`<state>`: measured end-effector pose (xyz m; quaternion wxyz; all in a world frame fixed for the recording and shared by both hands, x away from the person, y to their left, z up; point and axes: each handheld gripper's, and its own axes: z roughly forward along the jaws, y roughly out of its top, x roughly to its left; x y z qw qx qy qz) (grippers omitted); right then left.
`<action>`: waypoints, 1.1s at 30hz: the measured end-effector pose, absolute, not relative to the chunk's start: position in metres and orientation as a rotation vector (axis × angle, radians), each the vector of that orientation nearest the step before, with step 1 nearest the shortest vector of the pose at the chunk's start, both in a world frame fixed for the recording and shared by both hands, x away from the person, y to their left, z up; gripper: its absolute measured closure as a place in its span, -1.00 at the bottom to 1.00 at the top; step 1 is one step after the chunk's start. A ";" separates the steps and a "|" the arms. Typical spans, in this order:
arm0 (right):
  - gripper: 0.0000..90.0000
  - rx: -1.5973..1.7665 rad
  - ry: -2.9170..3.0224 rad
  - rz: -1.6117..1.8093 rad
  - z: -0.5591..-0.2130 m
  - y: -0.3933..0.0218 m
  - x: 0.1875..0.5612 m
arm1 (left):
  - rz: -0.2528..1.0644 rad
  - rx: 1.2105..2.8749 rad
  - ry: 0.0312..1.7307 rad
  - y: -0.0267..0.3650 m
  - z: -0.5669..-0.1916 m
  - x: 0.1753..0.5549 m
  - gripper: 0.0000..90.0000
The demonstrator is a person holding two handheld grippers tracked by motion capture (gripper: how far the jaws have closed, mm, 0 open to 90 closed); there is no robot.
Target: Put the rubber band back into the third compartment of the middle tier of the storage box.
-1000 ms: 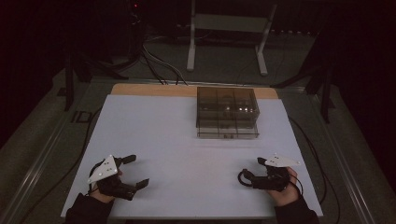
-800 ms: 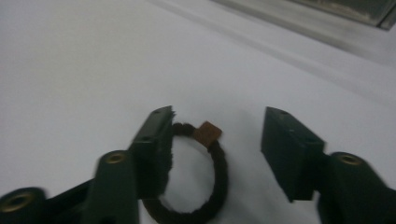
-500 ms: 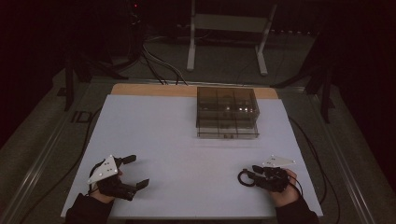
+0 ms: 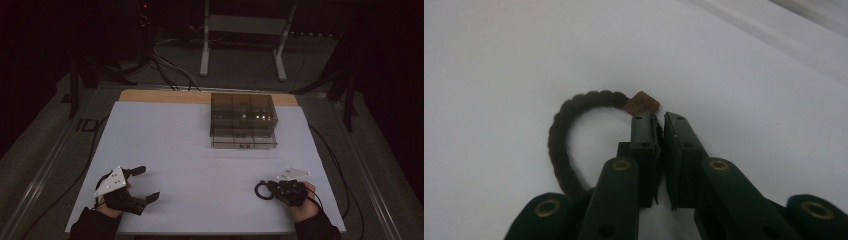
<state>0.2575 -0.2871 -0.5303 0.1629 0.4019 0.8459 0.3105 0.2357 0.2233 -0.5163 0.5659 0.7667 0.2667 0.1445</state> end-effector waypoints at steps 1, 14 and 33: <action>0.89 1.147 2.413 0.885 -0.530 -0.287 0.257 | 0.339 1.803 0.627 0.223 -0.516 0.236 -0.99; 0.93 1.139 2.416 0.939 -0.521 -0.283 0.255 | 0.337 1.799 0.628 0.224 -0.516 0.236 -0.99; 0.93 1.081 2.409 0.998 -0.499 -0.276 0.256 | 0.337 1.798 0.627 0.223 -0.516 0.236 -0.99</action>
